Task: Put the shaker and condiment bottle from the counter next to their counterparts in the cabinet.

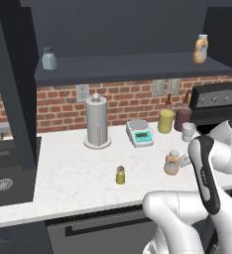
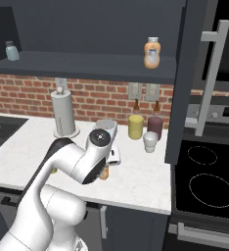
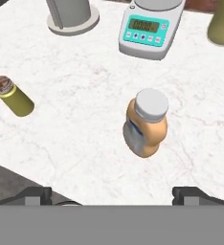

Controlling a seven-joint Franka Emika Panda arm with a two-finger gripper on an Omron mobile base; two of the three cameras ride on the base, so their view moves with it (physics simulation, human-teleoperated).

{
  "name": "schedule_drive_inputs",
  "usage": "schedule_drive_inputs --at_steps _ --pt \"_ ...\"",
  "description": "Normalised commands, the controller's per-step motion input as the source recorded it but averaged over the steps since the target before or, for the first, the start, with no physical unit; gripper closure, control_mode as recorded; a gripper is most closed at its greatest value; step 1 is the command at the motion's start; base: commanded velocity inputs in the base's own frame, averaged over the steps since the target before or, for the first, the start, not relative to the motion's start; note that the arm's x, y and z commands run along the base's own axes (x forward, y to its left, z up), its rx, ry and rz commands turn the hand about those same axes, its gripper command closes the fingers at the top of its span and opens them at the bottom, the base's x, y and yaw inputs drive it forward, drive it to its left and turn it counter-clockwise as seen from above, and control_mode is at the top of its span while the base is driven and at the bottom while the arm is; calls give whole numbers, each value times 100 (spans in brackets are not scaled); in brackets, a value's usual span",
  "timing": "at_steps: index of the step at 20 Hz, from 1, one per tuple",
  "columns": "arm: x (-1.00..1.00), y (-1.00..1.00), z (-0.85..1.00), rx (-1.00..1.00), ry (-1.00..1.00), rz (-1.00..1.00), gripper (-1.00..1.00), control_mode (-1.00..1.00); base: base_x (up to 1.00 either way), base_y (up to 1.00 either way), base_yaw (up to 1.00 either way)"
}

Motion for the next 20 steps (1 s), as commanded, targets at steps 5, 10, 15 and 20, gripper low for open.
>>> schedule_drive_inputs --at_steps 5,10,15,20 --pt "3 0 -8 0 0 6 -100 -100 0 0 0" --pt "10 0 -12 0 0 5 -100 -100 0 0 0" --pt "23 0 -18 0 0 3 -100 -100 0 0 0" --pt "31 0 -24 0 0 2 -100 -100 0 0 0"
